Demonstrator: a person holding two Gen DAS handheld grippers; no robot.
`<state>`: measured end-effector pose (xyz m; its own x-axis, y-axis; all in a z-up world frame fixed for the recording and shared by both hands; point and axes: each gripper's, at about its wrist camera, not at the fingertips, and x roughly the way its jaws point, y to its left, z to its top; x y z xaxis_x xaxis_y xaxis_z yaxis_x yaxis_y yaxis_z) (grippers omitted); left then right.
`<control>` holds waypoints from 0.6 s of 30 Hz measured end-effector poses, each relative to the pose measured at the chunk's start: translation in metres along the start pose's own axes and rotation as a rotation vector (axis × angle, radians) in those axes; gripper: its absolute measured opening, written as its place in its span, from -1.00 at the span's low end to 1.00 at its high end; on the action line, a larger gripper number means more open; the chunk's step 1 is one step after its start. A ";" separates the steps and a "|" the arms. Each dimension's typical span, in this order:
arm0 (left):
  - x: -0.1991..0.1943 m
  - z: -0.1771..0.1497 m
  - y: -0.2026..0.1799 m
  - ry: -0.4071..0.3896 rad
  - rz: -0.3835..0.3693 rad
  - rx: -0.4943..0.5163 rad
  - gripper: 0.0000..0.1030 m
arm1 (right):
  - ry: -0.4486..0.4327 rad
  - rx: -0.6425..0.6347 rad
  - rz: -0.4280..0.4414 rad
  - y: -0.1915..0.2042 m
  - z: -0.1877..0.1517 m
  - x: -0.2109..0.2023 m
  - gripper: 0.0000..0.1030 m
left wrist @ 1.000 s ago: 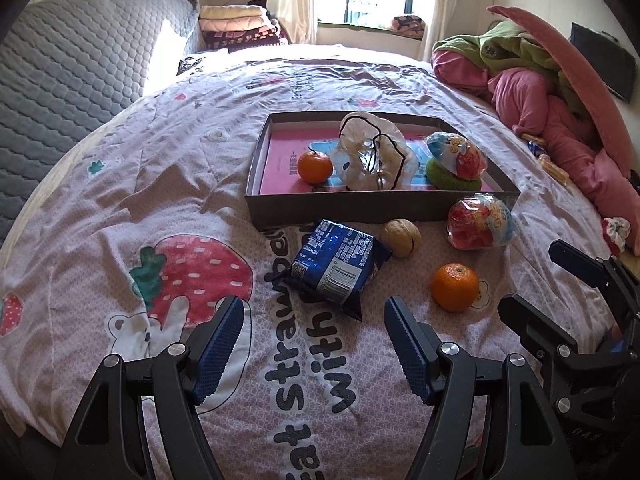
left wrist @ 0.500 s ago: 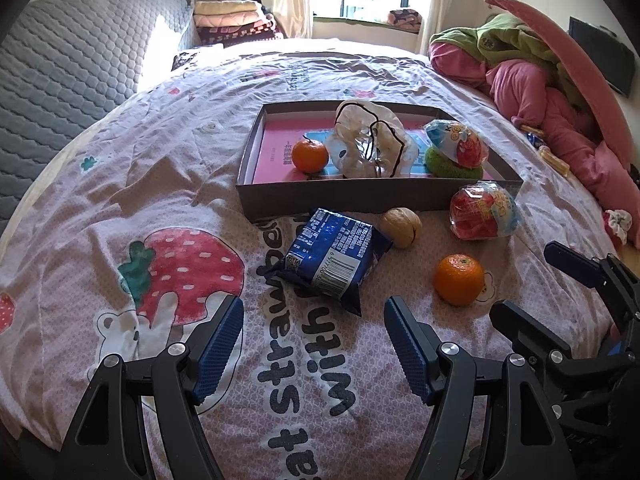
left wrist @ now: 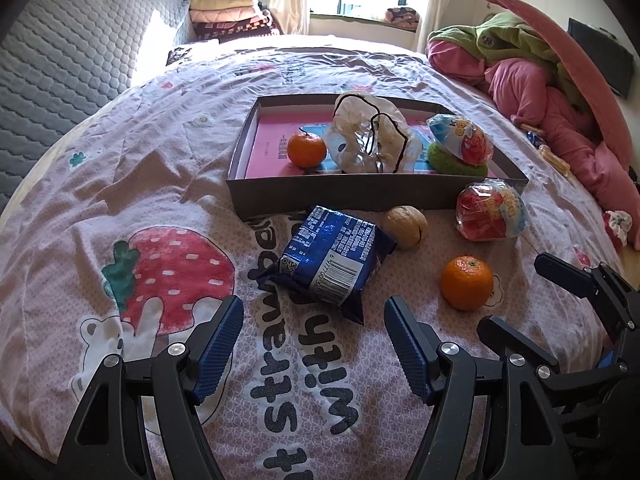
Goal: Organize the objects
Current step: 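Withdraw both tools from the tray toward the remaining items on the bed, then close the left tool on the blue snack packet while the right tool approaches a tangerine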
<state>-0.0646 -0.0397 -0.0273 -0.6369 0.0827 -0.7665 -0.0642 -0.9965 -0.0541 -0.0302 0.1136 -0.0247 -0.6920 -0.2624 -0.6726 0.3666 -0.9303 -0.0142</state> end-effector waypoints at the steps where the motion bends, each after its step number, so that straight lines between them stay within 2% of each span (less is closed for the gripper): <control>1: 0.002 0.000 0.000 0.002 -0.001 0.000 0.44 | 0.004 0.002 0.003 0.000 0.000 0.002 0.61; 18: 0.026 0.009 0.006 0.007 -0.031 -0.011 0.44 | 0.041 -0.005 0.006 0.004 0.000 0.024 0.57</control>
<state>-0.0886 -0.0432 -0.0412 -0.6292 0.1139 -0.7689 -0.0758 -0.9935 -0.0852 -0.0452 0.1035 -0.0413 -0.6637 -0.2568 -0.7025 0.3733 -0.9276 -0.0136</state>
